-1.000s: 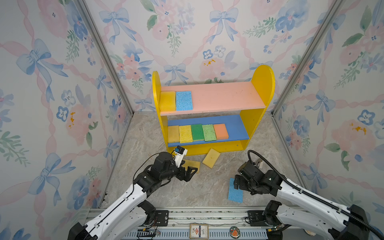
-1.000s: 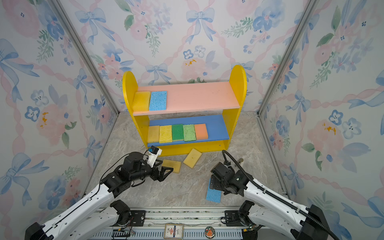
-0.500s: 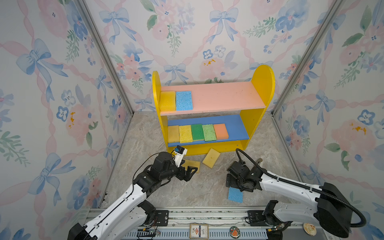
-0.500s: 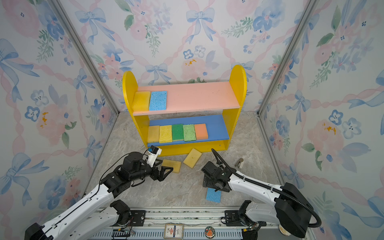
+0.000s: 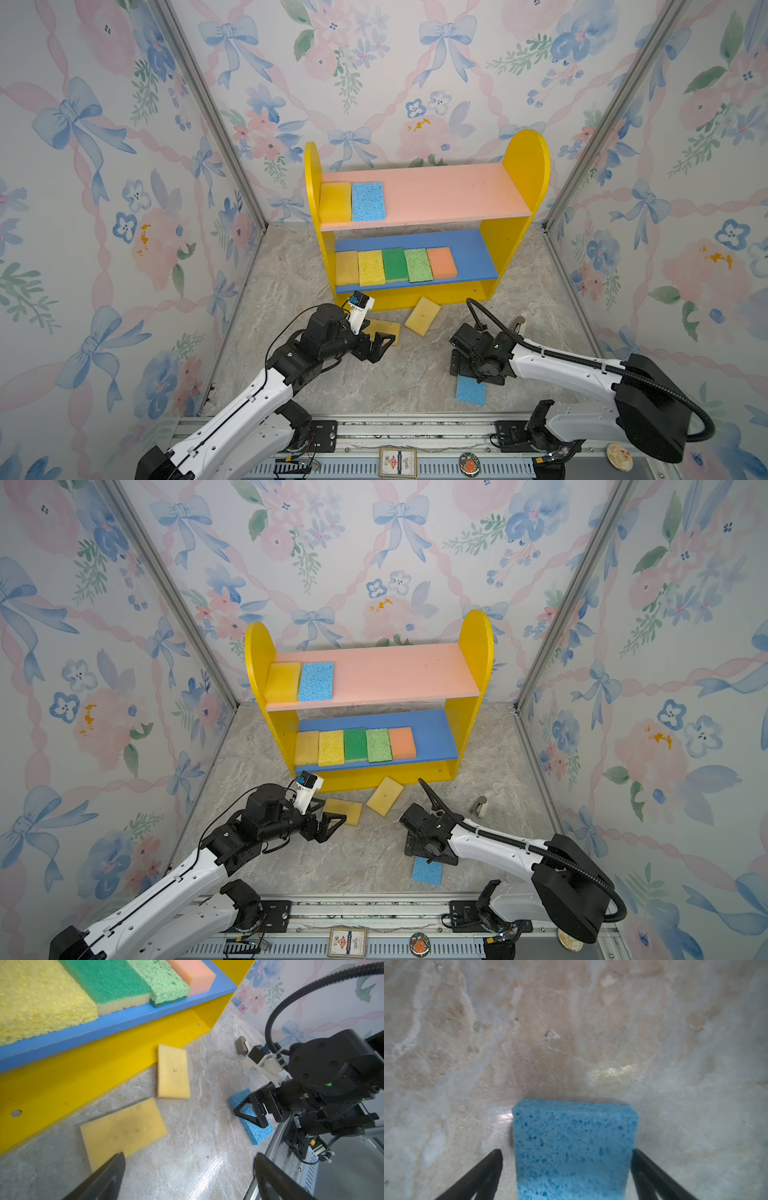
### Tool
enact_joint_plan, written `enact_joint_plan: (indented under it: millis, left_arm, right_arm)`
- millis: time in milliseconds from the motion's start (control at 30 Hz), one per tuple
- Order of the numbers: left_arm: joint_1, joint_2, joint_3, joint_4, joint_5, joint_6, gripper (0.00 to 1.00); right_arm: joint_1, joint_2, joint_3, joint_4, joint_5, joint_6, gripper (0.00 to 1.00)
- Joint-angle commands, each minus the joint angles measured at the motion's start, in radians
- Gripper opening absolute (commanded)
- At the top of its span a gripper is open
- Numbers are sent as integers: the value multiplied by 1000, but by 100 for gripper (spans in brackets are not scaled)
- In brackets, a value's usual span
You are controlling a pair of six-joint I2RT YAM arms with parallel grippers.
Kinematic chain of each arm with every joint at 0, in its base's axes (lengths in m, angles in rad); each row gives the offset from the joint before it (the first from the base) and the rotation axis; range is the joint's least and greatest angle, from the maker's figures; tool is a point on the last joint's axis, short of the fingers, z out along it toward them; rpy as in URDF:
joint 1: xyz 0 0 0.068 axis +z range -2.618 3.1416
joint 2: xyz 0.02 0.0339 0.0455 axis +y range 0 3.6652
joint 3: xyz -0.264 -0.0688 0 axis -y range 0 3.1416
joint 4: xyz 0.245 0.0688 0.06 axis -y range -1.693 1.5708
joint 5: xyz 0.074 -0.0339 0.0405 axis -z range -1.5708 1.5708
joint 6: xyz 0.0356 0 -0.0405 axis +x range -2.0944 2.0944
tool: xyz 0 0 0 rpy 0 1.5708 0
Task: Place and organize the cleaning sponges onto the shelf
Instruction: 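Close the right gripper on the remaining blue sponge, then lift the blue sponge toward the left gripper while the left gripper reaches in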
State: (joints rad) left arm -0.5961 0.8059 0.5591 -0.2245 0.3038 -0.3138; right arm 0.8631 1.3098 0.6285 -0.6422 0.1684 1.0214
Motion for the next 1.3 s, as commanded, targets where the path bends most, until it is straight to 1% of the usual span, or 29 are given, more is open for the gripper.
enact_joint_plan:
  millis: [0, 67, 167, 200, 333, 367, 433, 533, 600, 667, 767, 867, 933, 1000, 1100, 1133, 1167, 1267]
  left_arm:
    - [-6, -6, -11, 14, -3, 17, 98]
    - [-5, -6, -11, 14, -3, 18, 98]
    - [-7, -7, -12, 14, -6, 16, 98]
    - [-7, -7, -13, 14, -6, 15, 98]
    - [-7, -18, -10, 14, 3, -2, 98]
    - [-7, -22, -7, 13, 6, -11, 98]
    - [-9, -26, 6, 14, 10, -42, 98]
    - [-16, -12, 28, 41, 29, -132, 98]
    - [-54, 4, 27, 96, 27, -200, 98]
    - [-128, 25, 14, 169, -11, -265, 98]
    - [-243, 73, -21, 274, -78, -329, 98]
    - [-291, 138, -60, 368, -95, -397, 98]
    - [-303, 162, -80, 417, -105, -443, 97]
    - [-303, 165, -111, 484, -113, -495, 92]
    - [-303, 166, -156, 577, -131, -572, 82]
    - [-303, 171, -158, 580, -140, -586, 78]
    - [-303, 182, -159, 578, -145, -592, 70]
    - [-301, 207, -155, 569, -143, -595, 60]
  right_arm:
    - [-14, 23, -33, 33, -12, 0, 99]
    - [-20, 35, -42, 50, -22, 0, 100]
    - [-21, 44, -44, 56, -27, 0, 95]
    - [-19, 39, -43, 52, -25, 0, 92]
    - [-13, -4, -2, -6, 21, -15, 71]
    - [-11, -15, 17, -29, 38, -24, 69]
    - [-11, -32, 63, -77, 65, -43, 69]
    - [-11, -41, 152, -124, 82, -79, 69]
    - [-10, -26, 220, -133, 80, -99, 69]
    - [-3, 10, 299, -125, 59, -123, 69]
    - [-3, 75, 394, -70, -32, -151, 69]
    - [6, 121, 469, -24, -98, -156, 69]
    - [21, 144, 513, -16, -112, -158, 69]
    - [39, 165, 550, -13, -114, -160, 69]
    - [64, 192, 591, -5, -122, -165, 69]
    - [70, 200, 601, -4, -125, -166, 69]
    - [75, 206, 607, 0, -127, -167, 68]
    - [84, 216, 617, 8, -133, -166, 68]
